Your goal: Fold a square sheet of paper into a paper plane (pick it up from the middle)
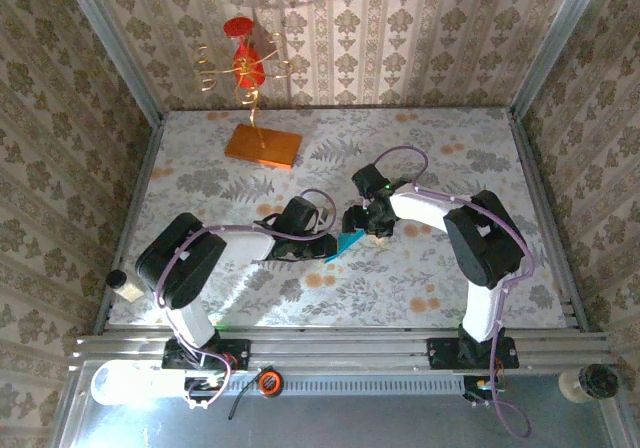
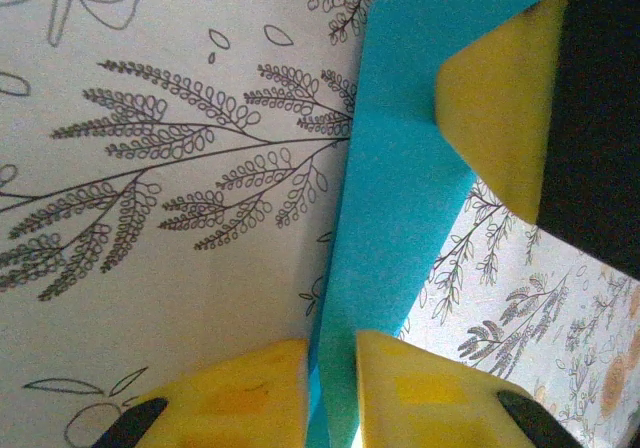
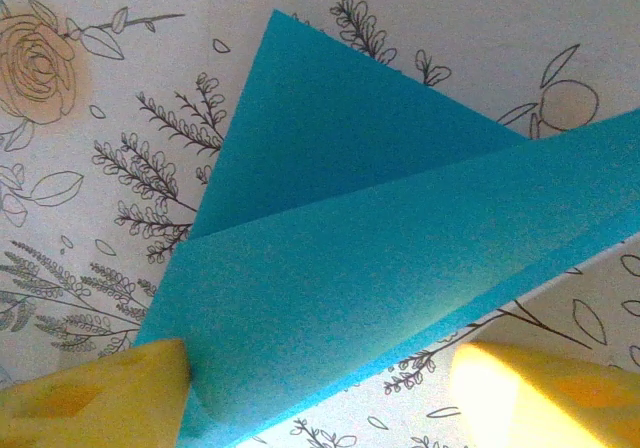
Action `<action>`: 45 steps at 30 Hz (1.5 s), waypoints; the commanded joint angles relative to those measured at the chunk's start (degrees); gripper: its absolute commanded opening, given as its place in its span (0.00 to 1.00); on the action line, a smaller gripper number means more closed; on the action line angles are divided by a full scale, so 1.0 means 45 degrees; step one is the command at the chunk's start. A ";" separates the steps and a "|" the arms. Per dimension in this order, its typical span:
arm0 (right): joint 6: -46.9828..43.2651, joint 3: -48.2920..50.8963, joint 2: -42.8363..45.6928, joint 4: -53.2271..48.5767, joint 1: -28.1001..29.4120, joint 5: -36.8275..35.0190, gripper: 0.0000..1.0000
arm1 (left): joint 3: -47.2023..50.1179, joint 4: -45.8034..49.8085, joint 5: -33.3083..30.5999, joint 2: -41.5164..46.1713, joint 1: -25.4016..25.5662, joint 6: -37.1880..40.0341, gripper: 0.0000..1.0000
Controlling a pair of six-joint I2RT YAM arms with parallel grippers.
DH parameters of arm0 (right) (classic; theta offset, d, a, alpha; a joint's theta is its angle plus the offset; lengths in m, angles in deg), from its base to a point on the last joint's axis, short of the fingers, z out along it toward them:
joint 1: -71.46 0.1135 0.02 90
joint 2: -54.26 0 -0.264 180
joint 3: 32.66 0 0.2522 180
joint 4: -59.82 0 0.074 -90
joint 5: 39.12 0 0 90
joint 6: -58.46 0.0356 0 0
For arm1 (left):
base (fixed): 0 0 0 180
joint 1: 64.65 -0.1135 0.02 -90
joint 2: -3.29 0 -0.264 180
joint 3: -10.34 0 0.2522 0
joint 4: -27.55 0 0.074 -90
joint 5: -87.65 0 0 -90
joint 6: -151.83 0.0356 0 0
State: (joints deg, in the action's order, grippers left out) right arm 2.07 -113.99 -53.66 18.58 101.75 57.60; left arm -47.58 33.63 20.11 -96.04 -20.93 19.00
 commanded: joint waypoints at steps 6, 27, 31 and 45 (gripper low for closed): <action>0.0088 0.0693 0.1114 0.0216 -0.0159 0.0929 0.75 | -0.0098 0.0636 -0.0202 -0.0935 0.0281 0.0301 0.21; 0.3035 0.3962 0.3867 0.5158 -0.0274 0.3814 0.29 | -0.0616 0.1649 -0.0782 -0.1149 0.0622 0.0729 0.21; 0.3309 0.3625 0.3226 0.5667 -0.0187 0.3912 0.21 | -0.0635 0.1662 -0.0791 -0.1223 0.0650 0.0733 0.21; 0.3389 0.2934 0.1824 0.6039 -0.0187 0.4039 0.18 | -0.0713 0.1662 -0.0752 -0.1248 0.0654 0.0778 0.21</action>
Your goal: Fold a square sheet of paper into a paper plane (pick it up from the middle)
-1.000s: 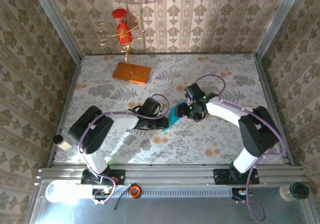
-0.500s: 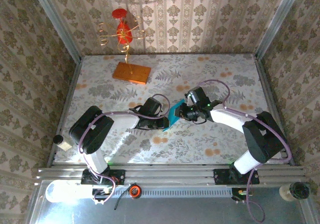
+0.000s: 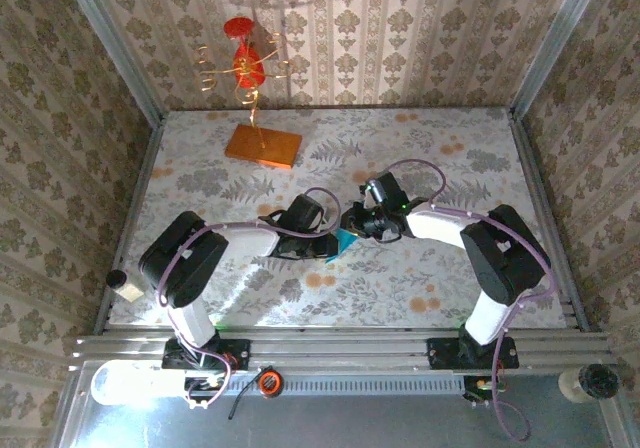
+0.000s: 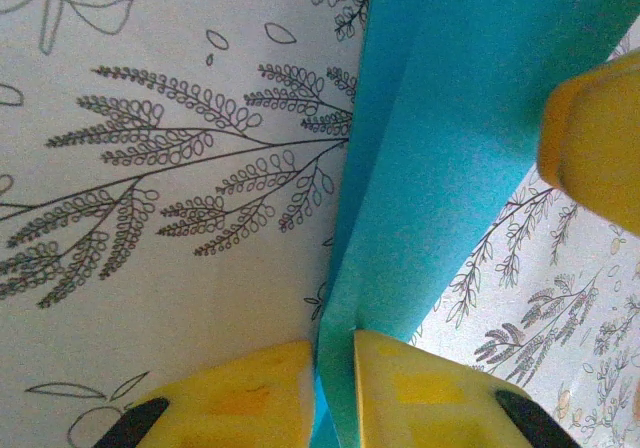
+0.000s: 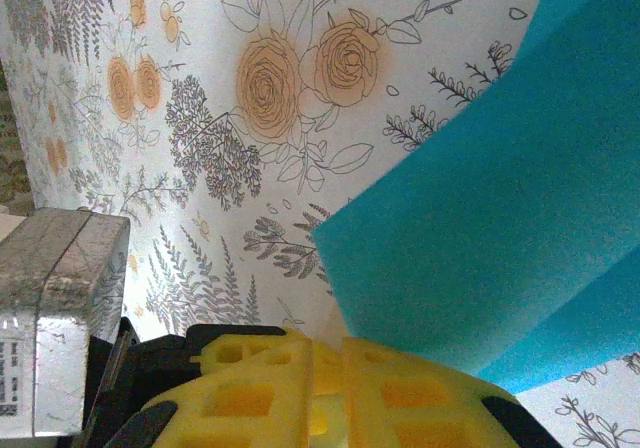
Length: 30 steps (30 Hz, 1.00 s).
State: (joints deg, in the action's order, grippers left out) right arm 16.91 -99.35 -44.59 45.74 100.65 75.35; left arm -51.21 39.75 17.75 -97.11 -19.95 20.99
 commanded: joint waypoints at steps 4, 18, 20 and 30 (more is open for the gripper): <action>-0.0159 -0.0491 -0.0341 -0.0670 0.0018 -0.0567 0.18 | 0.0093 0.0308 -0.0222 -0.0990 0.0425 0.0309 0.21; -0.0267 -0.0369 -0.0710 -0.1150 -0.0317 -0.1525 0.18 | 0.0350 0.0098 -0.0208 -0.0802 0.0434 0.0170 0.21; -0.0259 -0.0331 -0.0778 -0.1122 -0.0351 -0.1559 0.18 | 0.0358 0.0040 -0.0170 -0.0814 0.0420 0.0169 0.21; -0.0167 -0.0245 -0.0980 -0.1336 -0.0448 -0.1921 0.18 | 0.0391 0.0035 -0.0169 -0.0774 0.0410 0.0131 0.21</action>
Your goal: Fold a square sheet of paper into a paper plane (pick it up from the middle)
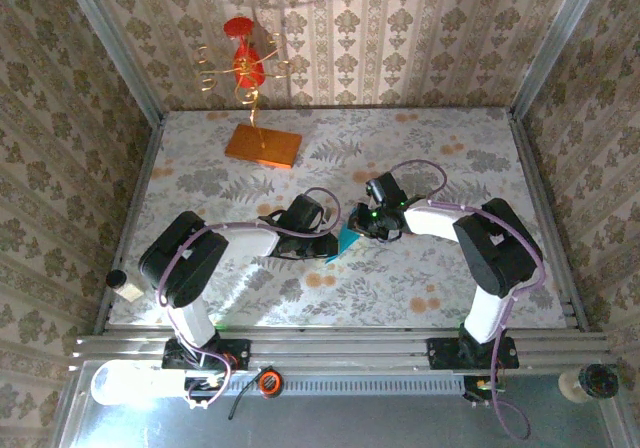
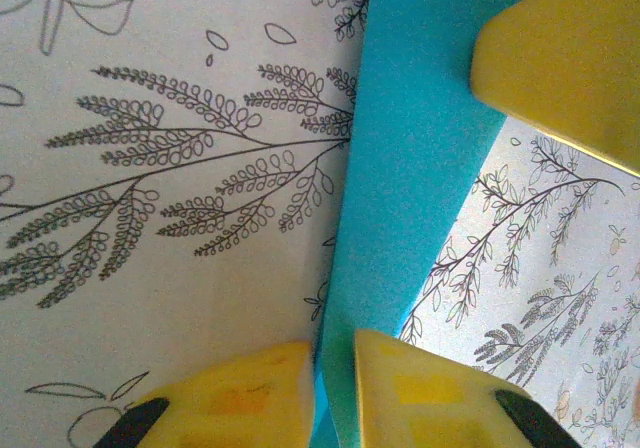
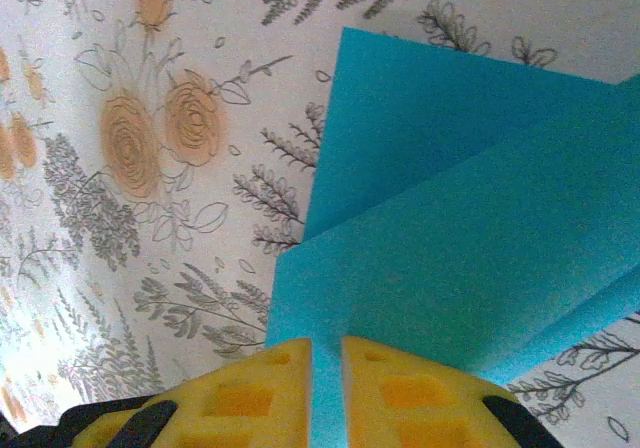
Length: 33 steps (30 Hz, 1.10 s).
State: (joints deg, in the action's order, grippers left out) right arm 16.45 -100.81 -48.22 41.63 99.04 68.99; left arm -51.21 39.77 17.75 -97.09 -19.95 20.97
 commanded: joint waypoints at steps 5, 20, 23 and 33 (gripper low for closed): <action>-0.0034 0.0179 -0.0215 -0.0345 -0.0151 -0.0507 0.18 | 0.0386 0.0023 -0.0189 -0.0806 0.0395 0.0116 0.21; -0.0079 0.0583 -0.0518 0.0339 -0.0307 0.0010 0.19 | 0.0386 0.0048 -0.0170 -0.0575 0.0355 0.0083 0.21; -0.0152 0.0544 -0.0679 0.0286 -0.0326 0.0057 0.19 | 0.0410 0.0034 -0.0181 -0.0405 0.0353 0.0050 0.21; -0.0463 0.0448 -0.0840 -0.0017 -0.0424 0.0262 0.20 | 0.0469 0.0181 -0.0233 0.1263 0.0156 -0.0038 0.27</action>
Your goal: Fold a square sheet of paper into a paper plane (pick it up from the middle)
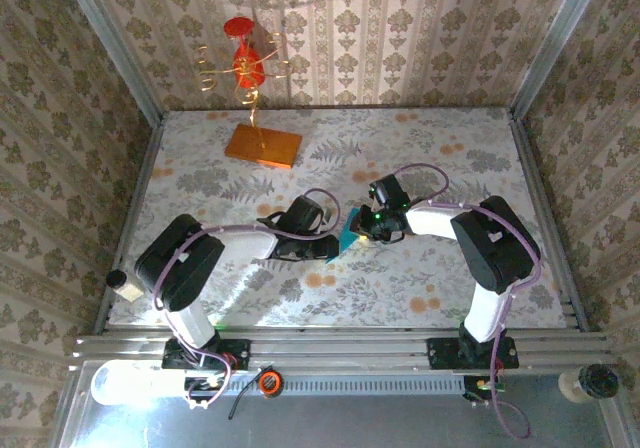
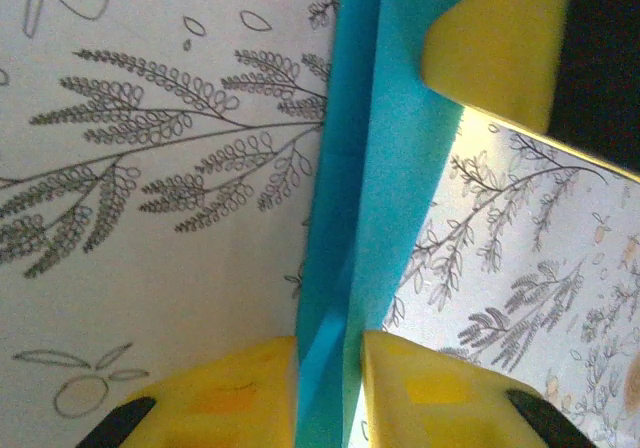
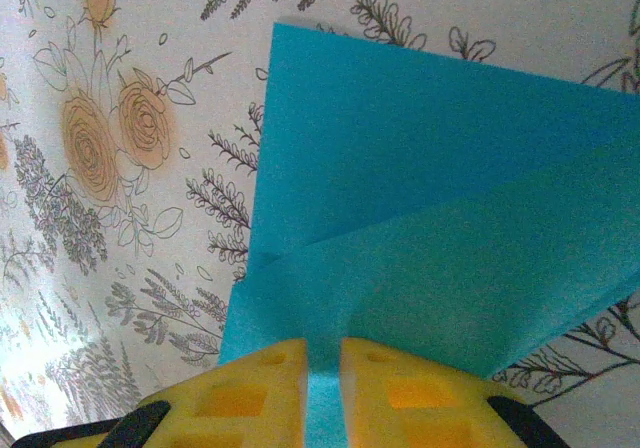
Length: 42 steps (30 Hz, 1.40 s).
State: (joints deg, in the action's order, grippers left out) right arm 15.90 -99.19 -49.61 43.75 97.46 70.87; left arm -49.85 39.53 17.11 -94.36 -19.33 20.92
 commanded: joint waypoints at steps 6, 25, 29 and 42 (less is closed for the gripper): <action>-0.0468 -0.0027 -0.0592 -0.0620 -0.0091 -0.0106 0.20 | 0.0179 0.0300 0.0365 0.0846 -0.0071 0.0043 0.29; -0.0601 -0.0087 -0.0762 -0.0751 -0.0113 -0.0081 0.19 | 0.0844 0.0518 0.0579 0.0574 -0.0176 0.0037 0.14; -0.0601 -0.0093 -0.0830 -0.0814 -0.0113 -0.0093 0.18 | 0.1040 0.0382 0.0636 0.0469 -0.0135 -0.0063 0.13; -0.0642 -0.0277 -0.1079 -0.1323 -0.0123 -0.0301 0.18 | 0.1430 0.0445 0.0465 0.0559 -0.0102 -0.0193 0.15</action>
State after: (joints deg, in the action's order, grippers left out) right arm 13.78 -100.81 -51.23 42.99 97.20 72.38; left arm -44.96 38.92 19.26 -91.62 -19.73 20.88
